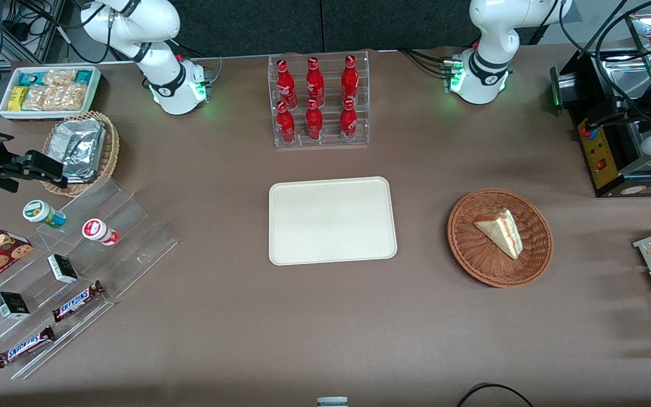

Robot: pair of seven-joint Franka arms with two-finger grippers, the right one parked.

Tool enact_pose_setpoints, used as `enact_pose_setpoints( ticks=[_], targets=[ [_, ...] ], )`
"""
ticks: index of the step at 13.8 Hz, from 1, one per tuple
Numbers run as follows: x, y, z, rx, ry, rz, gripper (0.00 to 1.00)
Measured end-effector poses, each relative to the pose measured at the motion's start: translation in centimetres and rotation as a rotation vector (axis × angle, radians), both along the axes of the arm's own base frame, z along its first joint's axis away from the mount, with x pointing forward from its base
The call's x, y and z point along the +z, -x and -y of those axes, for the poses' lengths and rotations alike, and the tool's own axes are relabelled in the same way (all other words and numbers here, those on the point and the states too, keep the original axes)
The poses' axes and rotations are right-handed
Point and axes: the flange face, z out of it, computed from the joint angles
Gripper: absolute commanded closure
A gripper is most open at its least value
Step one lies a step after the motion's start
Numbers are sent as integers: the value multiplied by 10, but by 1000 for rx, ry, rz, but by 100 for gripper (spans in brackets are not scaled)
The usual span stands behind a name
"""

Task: Place sandwich from basket to tray

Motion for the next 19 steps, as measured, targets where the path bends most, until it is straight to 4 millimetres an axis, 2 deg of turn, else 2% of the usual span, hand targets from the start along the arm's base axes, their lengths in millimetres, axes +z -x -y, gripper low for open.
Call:
enact_pose_setpoints(
  ticks=[5, 8, 10, 14, 19],
  targets=[
    [-3, -3, -1, 9, -6, -2, 0],
    [-15, -12, -1, 23, -45, -9, 0],
    [-30, -23, 5, 74, -73, 2, 0],
    [-97, -49, 11, 200, -109, 54, 0],
    [-181, -50, 46, 423, -149, 122, 0]
  ],
)
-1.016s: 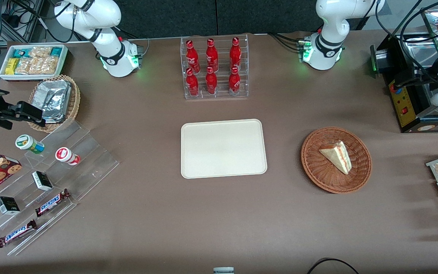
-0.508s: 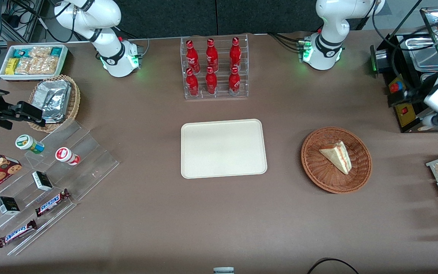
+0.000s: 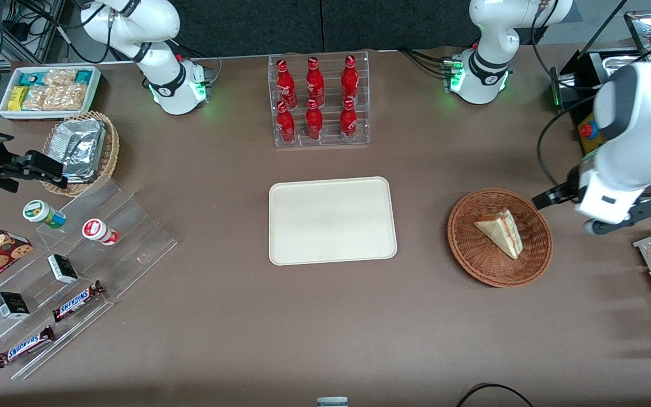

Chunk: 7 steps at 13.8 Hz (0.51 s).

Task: Place sandwich from basket to tray
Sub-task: 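Move the open left gripper down over the sandwich in the basket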

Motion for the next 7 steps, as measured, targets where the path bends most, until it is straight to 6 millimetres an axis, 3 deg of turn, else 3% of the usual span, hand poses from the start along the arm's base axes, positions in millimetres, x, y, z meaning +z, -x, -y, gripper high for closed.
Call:
enact_pose_setpoints(
  ticks=[7],
  targets=[
    [-79, 14, 9, 197, 66, 102, 0]
  ],
)
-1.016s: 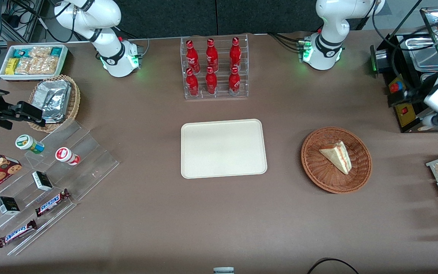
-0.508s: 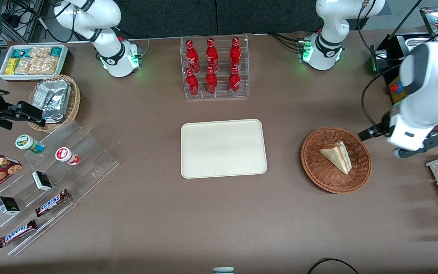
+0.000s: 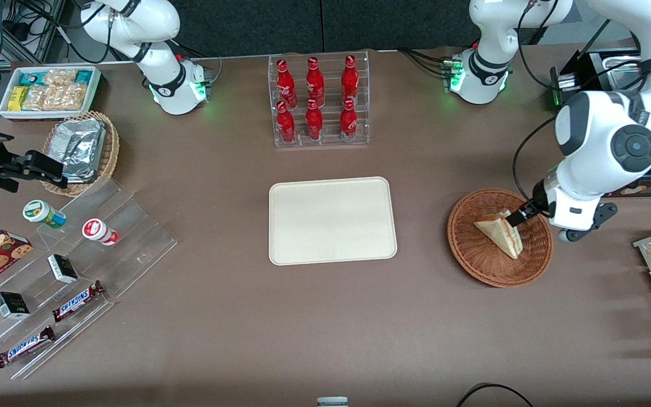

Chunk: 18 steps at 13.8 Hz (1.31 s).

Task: Place sandwich from basket to tray
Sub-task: 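Move the open left gripper down over the sandwich in the basket, then close the left gripper on the wrapped sandwich and lift it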

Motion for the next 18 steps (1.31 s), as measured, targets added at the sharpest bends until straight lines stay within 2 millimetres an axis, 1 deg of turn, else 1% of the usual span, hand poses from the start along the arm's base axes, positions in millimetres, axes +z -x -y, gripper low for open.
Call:
enact_pose_setpoints(
  ticks=[3, 5, 7, 10, 14, 18],
  targets=[
    [-34, 14, -2, 18, 3, 26, 0],
    [-49, 21, -3, 21, 3, 22, 0],
    [-57, 24, -4, 26, 1, 8, 0],
    [-66, 22, -5, 36, 3, 19, 0],
    [-89, 19, -5, 52, 6, 30, 0],
    [-103, 21, -5, 54, 7, 23, 0]
  ],
)
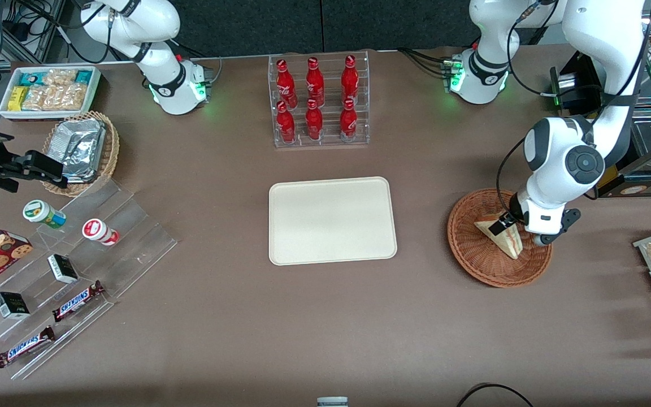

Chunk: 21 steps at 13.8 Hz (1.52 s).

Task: Place sandwich from basket to tray
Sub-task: 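Close the left gripper on the wrapped sandwich and lift it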

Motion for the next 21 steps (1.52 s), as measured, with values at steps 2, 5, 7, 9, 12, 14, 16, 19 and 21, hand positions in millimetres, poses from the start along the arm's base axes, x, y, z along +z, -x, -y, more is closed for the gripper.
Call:
enact_pose_setpoints(
  ticks=[2, 5, 7, 9, 12, 14, 16, 19, 21],
  targets=[
    [-7, 2, 0, 0, -1, -12, 0],
    [-15, 3, 0, 0, -1, -26, 16],
    [-17, 3, 0, 1, -1, -29, 48],
    [-17, 3, 0, 4, -1, -29, 72],
    [-15, 1, 0, 18, -2, -24, 86],
    [-6, -5, 1, 16, -3, -32, 86],
    [18, -16, 3, 14, -9, -75, 86],
    [85, -35, 15, -14, -30, -133, 86],
    [136, -42, 38, -53, -41, -150, 86]
  ],
)
